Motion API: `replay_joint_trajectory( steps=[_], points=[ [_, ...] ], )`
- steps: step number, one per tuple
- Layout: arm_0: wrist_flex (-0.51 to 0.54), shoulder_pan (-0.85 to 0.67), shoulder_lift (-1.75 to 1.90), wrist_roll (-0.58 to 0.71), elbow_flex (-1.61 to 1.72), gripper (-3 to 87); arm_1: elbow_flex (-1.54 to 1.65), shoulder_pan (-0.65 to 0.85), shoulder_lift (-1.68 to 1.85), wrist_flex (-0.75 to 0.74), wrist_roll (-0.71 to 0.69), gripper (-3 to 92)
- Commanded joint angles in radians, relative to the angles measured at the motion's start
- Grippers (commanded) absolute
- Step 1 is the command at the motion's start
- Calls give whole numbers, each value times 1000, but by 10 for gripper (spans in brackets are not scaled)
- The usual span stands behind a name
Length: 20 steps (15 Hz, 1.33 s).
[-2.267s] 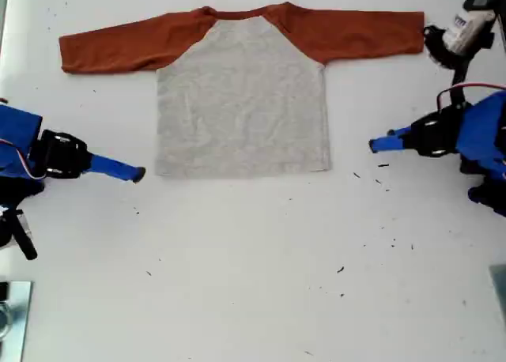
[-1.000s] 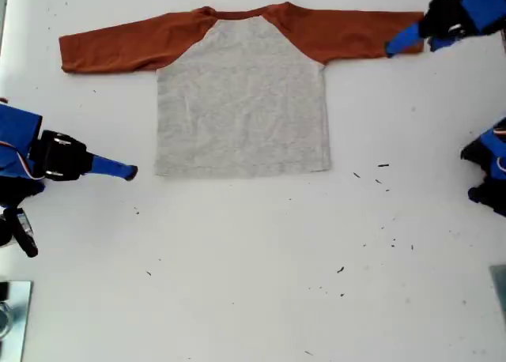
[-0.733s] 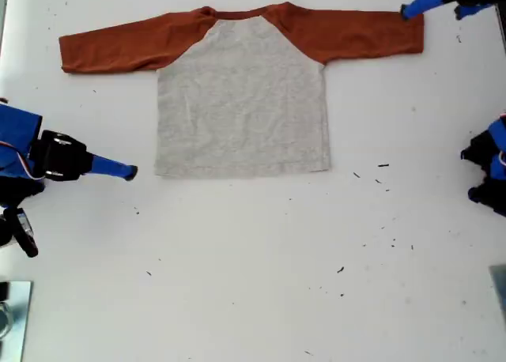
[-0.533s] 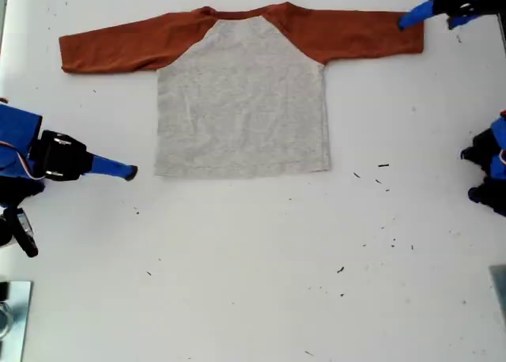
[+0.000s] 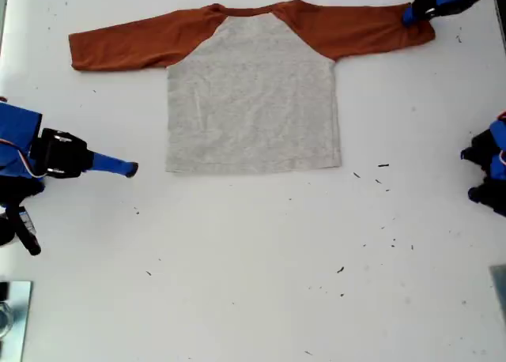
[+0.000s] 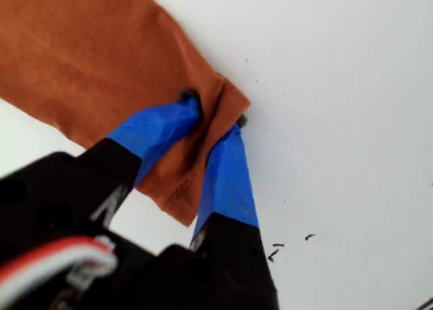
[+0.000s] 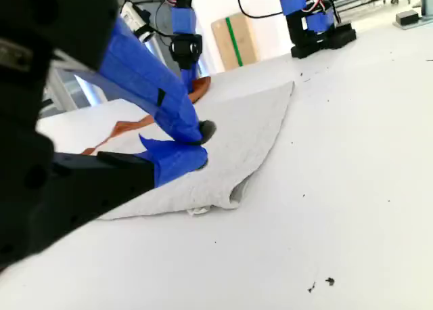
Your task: Fold t shirt
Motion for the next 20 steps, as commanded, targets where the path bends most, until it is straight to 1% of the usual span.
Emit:
replay_joint_trajectory(
  steps=[1,2,4,6,7,9,10,11,12,13,16,18,19,20],
  points=[
    [6,-17,8,2,9,-2,44,-37,161,107,-15,32],
    [6,-21,8,2,9,-2,61,-77,262,144,-3,32],
    [6,-25,8,0,9,-2,49,-244,463,256,57,33],
    [6,-14,8,-9,9,-2,-69,-502,591,360,210,33],
    [6,-17,8,-14,9,-2,-166,-647,581,373,307,33],
    [6,-21,8,-12,9,-2,-325,-930,428,302,472,42],
    [6,-21,8,-14,9,-2,-407,-1062,324,235,525,68],
    [6,-18,8,-14,9,-2,-541,-1155,212,206,554,201],
    [6,-20,8,-14,9,-2,-724,-1190,107,287,592,215],
    [6,-28,8,-14,9,-2,-811,-1173,94,385,627,196],
    [6,-18,8,-14,9,-2,-661,-996,330,575,609,164],
    [6,-14,8,-9,9,-2,-290,-870,623,552,603,106],
    [8,-12,8,-15,9,-2,-40,-818,796,506,598,75],
    [6,-25,8,-15,9,9,229,-790,989,433,626,49]
  ],
)
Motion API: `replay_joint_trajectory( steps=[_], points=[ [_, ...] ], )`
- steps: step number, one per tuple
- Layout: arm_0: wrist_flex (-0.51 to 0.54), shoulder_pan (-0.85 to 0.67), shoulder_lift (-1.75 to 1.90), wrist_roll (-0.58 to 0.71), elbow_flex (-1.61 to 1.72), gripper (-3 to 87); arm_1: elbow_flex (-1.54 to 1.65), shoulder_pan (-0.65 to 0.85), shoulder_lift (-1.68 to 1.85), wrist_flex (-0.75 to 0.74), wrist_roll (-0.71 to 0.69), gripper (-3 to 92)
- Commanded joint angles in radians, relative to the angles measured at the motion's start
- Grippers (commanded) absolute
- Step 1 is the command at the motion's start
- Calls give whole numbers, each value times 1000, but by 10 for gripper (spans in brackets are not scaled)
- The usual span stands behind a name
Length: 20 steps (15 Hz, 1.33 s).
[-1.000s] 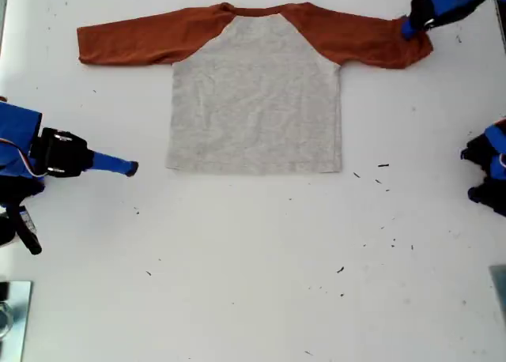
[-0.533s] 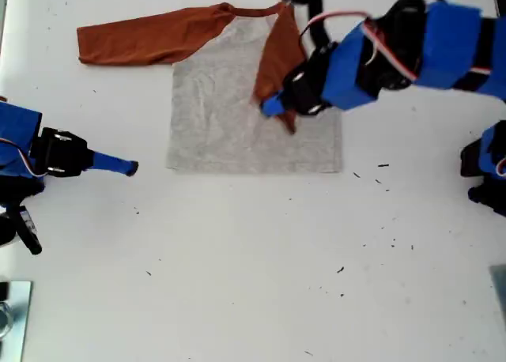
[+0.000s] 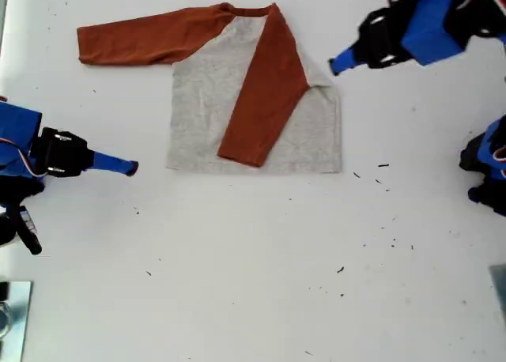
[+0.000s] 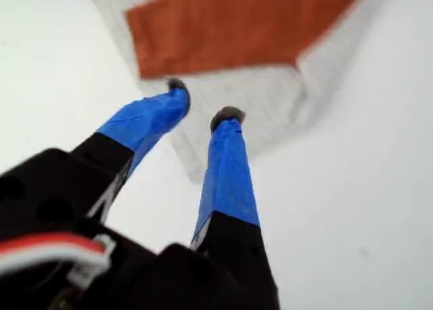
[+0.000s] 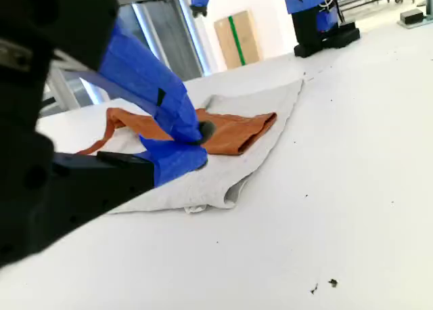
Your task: Fold t shirt
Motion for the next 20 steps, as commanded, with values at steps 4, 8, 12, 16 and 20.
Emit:
replay_joint_trajectory(
  steps=[4,8,12,16,20],
  points=[
    [-3,-32,-6,-221,6,-3,1052,23,874,-155,156,35],
    [6,28,-552,-574,-364,-4,1246,-44,1160,-106,207,35],
    [400,-428,-1071,-202,-1077,56,1279,-75,1170,-110,216,35],
    [388,-882,-1216,91,-1115,231,1336,-97,1244,-71,230,35],
    [172,-1100,-1374,127,-917,275,1338,-97,1244,-66,215,35]
  ],
)
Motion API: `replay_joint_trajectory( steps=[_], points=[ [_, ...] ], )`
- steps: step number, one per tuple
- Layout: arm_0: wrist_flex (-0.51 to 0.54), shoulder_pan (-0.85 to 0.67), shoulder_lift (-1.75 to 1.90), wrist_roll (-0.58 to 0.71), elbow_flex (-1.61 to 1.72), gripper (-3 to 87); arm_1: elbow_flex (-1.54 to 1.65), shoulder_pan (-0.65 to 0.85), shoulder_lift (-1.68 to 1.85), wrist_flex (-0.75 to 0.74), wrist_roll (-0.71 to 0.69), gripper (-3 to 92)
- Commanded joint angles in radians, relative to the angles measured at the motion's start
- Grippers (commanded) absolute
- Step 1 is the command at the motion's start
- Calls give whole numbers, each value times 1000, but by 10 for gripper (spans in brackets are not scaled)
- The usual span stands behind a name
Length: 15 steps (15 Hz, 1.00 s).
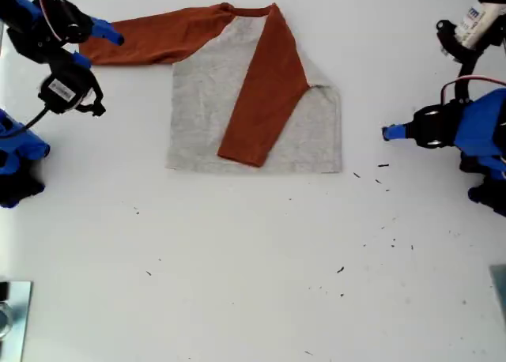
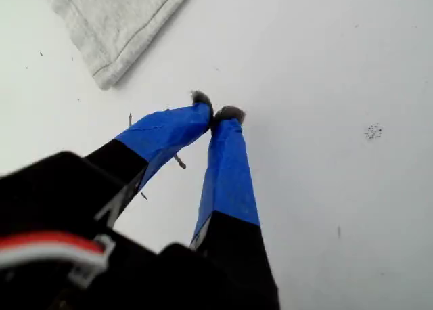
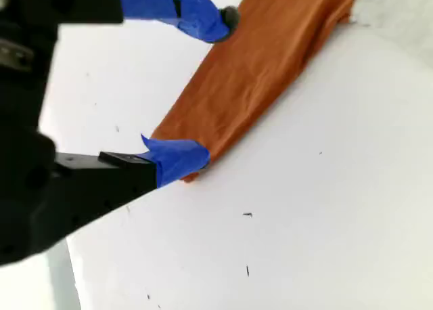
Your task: Fold t shirt
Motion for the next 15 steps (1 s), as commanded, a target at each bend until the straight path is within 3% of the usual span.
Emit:
replay_joint_trajectory(
  steps=[1,7,11,13,15],
  points=[
    [-127,-123,-23,37,103,275,52,-11,15,0,-5,35],
    [-334,-279,-114,52,229,263,54,-20,15,6,3,35],
    [-497,-353,-325,103,184,96,54,-35,15,14,20,35],
    [-506,-356,-367,123,127,-3,54,-43,15,18,29,35],
    [-472,-324,-261,127,117,-3,54,-48,15,21,38,35]
  ],
)
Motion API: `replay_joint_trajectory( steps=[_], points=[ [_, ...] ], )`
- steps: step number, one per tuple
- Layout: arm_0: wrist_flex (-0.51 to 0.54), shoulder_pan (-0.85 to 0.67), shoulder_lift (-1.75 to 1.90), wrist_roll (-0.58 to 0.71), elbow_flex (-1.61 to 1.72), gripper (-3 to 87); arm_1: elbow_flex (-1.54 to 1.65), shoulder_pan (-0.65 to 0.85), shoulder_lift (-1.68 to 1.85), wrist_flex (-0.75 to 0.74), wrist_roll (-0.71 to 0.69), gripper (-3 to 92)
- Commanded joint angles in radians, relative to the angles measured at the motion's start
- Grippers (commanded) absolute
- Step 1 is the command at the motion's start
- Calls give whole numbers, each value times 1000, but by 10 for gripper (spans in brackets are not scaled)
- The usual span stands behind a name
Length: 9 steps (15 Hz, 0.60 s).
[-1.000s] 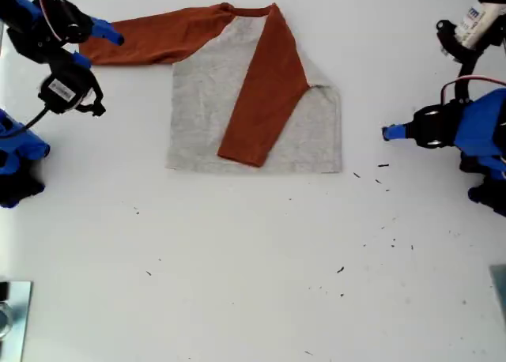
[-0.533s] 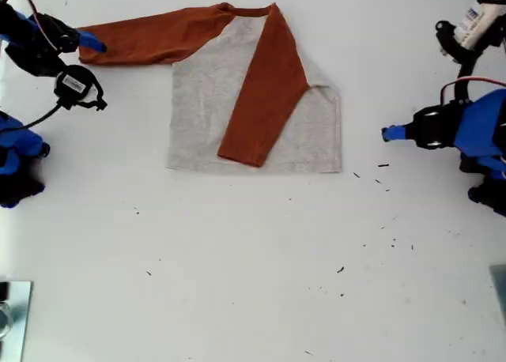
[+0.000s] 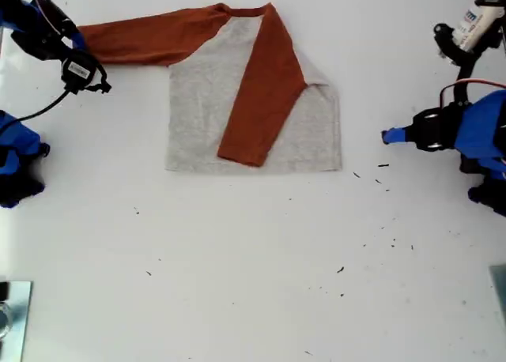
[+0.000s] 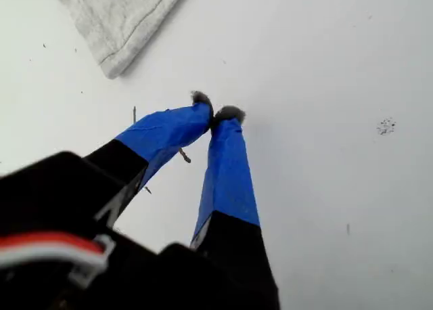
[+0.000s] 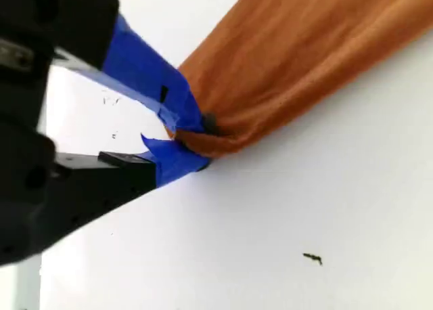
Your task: Fold t shirt
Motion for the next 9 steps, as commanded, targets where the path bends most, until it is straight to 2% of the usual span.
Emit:
replay_joint_trajectory(
  steps=[1,3,5,7,9],
  points=[
    [60,44,147,-2,-28,-3,51,-14,15,9,17,35],
    [146,181,380,-40,-63,-4,52,-11,15,9,18,35],
    [196,407,520,-112,-172,-4,54,-5,15,9,18,35],
    [146,666,457,-204,-302,-4,54,8,15,8,18,35],
    [60,881,216,-221,-495,-4,55,14,15,8,20,35]
  ],
)
